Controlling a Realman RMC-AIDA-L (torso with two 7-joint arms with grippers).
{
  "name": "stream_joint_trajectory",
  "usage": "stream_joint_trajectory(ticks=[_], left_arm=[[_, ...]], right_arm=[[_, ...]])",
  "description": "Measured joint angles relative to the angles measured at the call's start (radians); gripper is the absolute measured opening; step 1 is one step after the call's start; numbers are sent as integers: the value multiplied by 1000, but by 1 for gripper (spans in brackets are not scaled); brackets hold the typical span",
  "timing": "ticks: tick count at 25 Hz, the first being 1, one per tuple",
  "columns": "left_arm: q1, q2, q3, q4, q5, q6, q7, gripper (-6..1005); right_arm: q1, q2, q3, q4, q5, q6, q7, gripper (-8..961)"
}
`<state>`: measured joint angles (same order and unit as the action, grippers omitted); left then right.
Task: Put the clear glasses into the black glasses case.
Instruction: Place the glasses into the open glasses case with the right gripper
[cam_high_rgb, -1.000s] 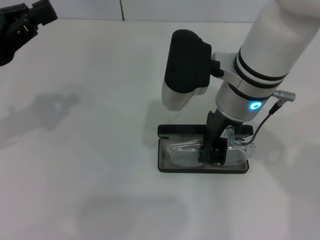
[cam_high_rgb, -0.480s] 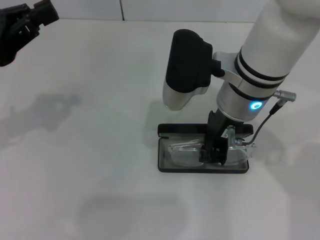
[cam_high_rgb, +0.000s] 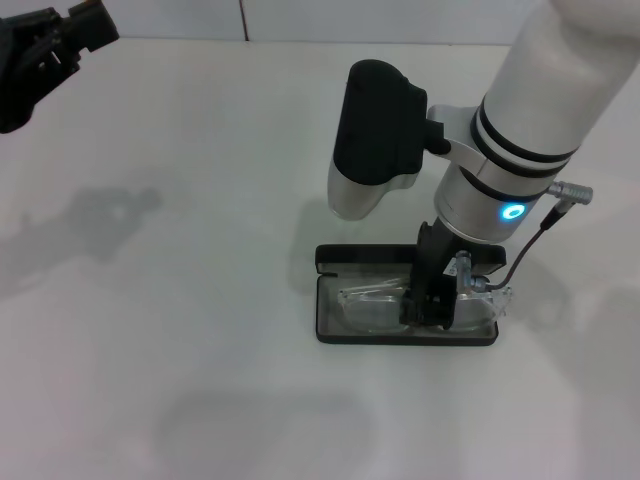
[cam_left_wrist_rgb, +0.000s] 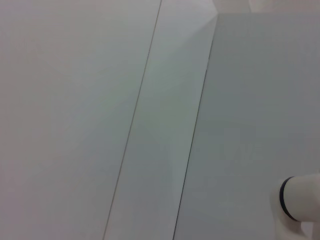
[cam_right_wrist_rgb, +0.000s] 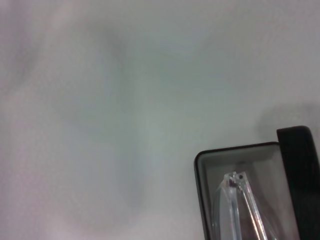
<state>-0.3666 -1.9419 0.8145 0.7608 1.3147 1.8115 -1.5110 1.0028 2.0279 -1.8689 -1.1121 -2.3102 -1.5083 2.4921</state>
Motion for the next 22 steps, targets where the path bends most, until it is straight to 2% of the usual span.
stream_joint_trajectory(ticks=[7,13,18,22], left_arm=[[0,0,0,0,1,0,0,79],[2,0,0,0,1,0,0,79],[4,-1,0,0,2,0,0,80],[5,-1,0,-1,3,0,0,80]], right_arm=[[0,0,-1,0,0,2,-2,113],[0,0,0,0,2,2,-1,225],[0,0,-1,-9,2,2,-1,276],[-8,0,0,-35,4,-4,0,276]])
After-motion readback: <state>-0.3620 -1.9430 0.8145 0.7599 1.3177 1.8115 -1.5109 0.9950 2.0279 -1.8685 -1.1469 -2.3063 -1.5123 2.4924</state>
